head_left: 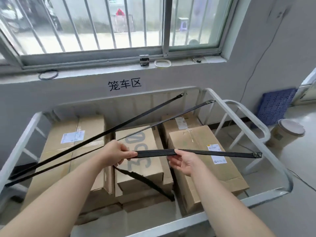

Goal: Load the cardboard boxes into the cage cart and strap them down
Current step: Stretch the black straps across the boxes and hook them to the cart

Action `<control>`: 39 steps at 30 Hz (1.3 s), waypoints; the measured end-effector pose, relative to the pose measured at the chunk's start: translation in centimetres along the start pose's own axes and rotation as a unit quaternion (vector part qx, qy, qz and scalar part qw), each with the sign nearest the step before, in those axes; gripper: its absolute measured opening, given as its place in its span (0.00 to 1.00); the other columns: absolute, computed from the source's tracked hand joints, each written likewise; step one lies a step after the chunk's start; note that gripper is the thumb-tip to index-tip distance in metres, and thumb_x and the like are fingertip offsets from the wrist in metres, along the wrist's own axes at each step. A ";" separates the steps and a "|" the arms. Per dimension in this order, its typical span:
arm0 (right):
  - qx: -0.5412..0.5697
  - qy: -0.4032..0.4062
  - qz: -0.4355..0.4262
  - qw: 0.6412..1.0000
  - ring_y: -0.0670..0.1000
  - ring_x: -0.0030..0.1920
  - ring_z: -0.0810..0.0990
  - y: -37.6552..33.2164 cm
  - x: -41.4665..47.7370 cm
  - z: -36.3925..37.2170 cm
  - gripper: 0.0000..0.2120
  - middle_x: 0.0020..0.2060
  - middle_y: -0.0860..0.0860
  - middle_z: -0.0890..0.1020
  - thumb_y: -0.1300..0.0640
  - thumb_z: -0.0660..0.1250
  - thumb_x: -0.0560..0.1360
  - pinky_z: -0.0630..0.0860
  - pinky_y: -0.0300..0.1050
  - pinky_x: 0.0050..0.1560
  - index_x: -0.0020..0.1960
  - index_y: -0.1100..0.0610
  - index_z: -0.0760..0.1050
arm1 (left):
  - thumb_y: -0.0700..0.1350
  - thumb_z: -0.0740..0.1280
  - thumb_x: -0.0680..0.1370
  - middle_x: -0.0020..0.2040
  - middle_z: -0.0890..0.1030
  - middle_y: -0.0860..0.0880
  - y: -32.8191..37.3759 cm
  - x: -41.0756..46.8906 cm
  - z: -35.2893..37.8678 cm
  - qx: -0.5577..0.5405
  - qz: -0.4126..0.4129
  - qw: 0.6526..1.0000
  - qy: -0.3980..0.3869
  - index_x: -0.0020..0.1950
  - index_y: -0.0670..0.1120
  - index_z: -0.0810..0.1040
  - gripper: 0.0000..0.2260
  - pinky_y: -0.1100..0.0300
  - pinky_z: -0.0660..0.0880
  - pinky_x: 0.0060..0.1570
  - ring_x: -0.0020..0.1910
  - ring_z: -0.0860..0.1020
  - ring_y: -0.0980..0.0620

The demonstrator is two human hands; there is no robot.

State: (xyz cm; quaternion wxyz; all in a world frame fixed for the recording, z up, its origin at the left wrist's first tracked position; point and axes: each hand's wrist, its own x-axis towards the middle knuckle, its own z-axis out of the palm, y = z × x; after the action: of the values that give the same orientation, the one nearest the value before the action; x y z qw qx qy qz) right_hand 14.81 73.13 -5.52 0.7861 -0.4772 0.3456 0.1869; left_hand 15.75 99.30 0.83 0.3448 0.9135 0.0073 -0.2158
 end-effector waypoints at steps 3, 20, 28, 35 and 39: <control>-0.049 -0.035 0.019 0.998 0.53 0.34 0.85 0.7 -0.6 3.5 0.07 0.37 0.58 0.85 0.62 0.61 0.81 0.78 0.50 0.38 0.55 0.63 0.75 | 0.55 0.75 0.70 0.23 0.74 0.52 -2.1 -1.5 -2.0 -0.009 -0.002 1.000 0.020 0.34 0.45 0.81 0.14 0.63 0.68 0.27 0.23 0.70 0.56; -0.373 -0.178 -0.204 0.887 0.48 0.45 0.81 -0.3 -3.0 11.2 0.10 0.49 0.53 0.83 0.54 0.69 0.77 0.75 0.37 0.41 0.55 0.56 0.79 | 0.54 0.77 0.68 0.29 0.75 0.48 -6.8 -2.2 -6.9 -0.056 -0.029 0.984 0.167 0.34 0.48 0.83 0.11 0.60 0.67 0.31 0.29 0.70 0.52; -0.606 -0.277 -0.220 0.713 0.47 0.38 0.77 0.0 -3.0 19.5 0.07 0.37 0.50 0.83 0.53 0.67 0.77 0.74 0.44 0.46 0.42 0.52 0.82 | 0.53 0.79 0.67 0.28 0.72 0.51 -7.4 -3.5 -9.7 -0.073 -0.049 0.980 0.176 0.33 0.46 0.80 0.14 0.61 0.65 0.30 0.28 0.68 0.53; -0.588 -0.353 -0.144 0.713 0.45 0.28 0.75 -1.0 -0.5 26.6 0.06 0.32 0.50 0.79 0.57 0.69 0.76 0.74 0.38 0.33 0.41 0.58 0.81 | 0.52 0.79 0.67 0.24 0.71 0.53 -13.8 -4.6 -17.5 -0.100 -0.093 0.970 0.204 0.37 0.41 0.81 0.15 0.64 0.66 0.27 0.24 0.67 0.56; -0.554 -0.385 -0.081 0.733 0.48 0.28 0.72 0.8 1.1 32.1 0.06 0.29 0.50 0.79 0.60 0.68 0.77 0.70 0.40 0.33 0.42 0.60 0.79 | 0.52 0.79 0.67 0.28 0.73 0.50 -17.0 -2.9 -21.6 -0.094 -0.078 0.971 0.205 0.38 0.40 0.82 0.16 0.62 0.67 0.31 0.27 0.68 0.54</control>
State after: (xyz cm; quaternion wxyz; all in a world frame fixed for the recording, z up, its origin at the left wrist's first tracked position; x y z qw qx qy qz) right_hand 26.76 101.72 2.99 0.4601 -0.7418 -0.1916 0.4487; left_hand 18.83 126.32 5.80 0.4026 0.8983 0.1693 -0.0488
